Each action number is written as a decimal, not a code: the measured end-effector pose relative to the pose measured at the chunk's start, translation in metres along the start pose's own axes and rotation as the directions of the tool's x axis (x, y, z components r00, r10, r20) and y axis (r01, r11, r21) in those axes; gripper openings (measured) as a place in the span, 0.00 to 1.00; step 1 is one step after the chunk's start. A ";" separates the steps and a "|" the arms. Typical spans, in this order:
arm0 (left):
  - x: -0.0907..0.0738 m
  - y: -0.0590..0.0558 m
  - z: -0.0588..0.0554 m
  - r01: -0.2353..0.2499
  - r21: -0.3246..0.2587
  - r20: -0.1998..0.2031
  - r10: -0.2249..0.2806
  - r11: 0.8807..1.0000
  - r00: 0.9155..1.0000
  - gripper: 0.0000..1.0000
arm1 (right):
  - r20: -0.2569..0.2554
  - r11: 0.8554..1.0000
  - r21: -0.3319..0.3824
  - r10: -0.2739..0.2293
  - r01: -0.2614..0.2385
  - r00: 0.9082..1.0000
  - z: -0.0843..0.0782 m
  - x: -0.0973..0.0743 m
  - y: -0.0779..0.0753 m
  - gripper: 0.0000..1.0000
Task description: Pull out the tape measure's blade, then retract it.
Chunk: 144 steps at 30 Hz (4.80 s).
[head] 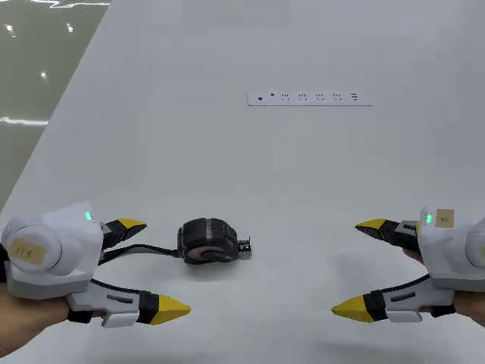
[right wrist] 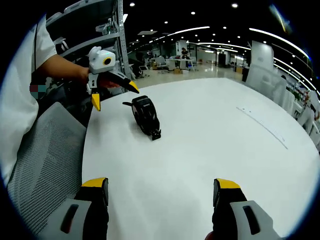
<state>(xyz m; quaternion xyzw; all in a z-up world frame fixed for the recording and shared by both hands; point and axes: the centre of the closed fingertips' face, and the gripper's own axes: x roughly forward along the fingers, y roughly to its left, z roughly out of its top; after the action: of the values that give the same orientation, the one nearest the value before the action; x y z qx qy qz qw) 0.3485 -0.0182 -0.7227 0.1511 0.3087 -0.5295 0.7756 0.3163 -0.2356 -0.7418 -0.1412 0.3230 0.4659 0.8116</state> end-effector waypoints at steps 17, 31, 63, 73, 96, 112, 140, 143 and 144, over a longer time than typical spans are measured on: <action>0.028 0.020 0.001 0.059 0.071 -0.071 -0.054 0.996 0.996 0.73 | -0.023 0.997 -0.044 0.057 -0.058 0.998 0.009 0.021 -0.010 0.83; 0.047 0.024 -0.003 0.117 0.123 -0.118 -0.102 0.986 0.988 0.47 | -0.028 0.993 -0.071 0.088 -0.089 0.996 0.018 0.038 -0.012 0.83; 0.059 0.020 -0.002 0.169 0.281 -0.171 -0.124 0.945 0.977 0.26 | 0.002 0.986 -0.104 0.133 -0.132 0.991 0.026 0.065 -0.002 0.71; 0.061 0.019 -0.002 0.203 0.325 -0.191 -0.147 0.924 0.971 0.26 | 0.030 0.981 -0.121 0.155 -0.150 0.988 0.035 0.087 0.004 0.63; 0.060 0.021 -0.004 0.198 0.295 -0.192 -0.145 0.935 0.971 0.26 | 0.067 0.960 -0.185 0.225 -0.210 0.972 0.047 0.130 0.014 0.29; 0.060 0.019 -0.003 0.198 0.292 -0.189 -0.146 0.936 0.971 0.26 | 0.077 0.941 -0.246 0.258 -0.232 0.963 0.053 0.138 0.023 0.15; 0.062 0.022 -0.004 0.183 0.280 -0.169 -0.139 0.942 0.976 0.25 | 0.025 0.935 -0.267 0.249 -0.233 0.968 0.051 0.139 0.019 0.11; 0.061 0.022 -0.004 0.187 0.284 -0.174 -0.141 0.941 0.975 0.25 | 0.016 0.932 -0.275 0.249 -0.235 0.968 0.051 0.138 0.019 0.11; 0.061 0.022 -0.004 0.189 0.288 -0.175 -0.143 0.939 0.974 0.25 | 0.015 0.931 -0.279 0.249 -0.235 0.968 0.050 0.138 0.018 0.11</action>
<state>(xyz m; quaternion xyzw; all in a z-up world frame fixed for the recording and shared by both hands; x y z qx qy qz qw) 0.3827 -0.0517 -0.7673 0.2812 0.2936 -0.6212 0.6700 0.3697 -0.1079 -0.7933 -0.1999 0.2494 0.6061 0.7283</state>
